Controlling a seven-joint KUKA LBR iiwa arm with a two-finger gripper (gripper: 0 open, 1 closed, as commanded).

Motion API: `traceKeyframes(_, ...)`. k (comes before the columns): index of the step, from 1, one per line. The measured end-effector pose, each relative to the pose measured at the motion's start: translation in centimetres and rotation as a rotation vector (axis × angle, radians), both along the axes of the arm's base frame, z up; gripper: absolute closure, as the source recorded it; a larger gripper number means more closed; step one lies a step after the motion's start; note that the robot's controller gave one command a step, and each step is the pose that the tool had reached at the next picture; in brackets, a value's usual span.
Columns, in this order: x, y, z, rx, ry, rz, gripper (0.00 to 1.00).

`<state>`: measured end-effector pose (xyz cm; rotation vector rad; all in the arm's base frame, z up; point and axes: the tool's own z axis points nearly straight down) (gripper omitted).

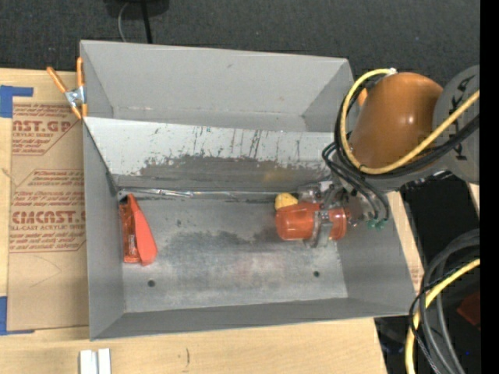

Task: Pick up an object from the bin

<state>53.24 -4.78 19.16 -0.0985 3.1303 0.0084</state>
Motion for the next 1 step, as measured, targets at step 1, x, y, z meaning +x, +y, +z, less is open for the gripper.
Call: traceKeyframes(1,0.00,0.00,0.00,0.000,0.000,0.000,1.00)
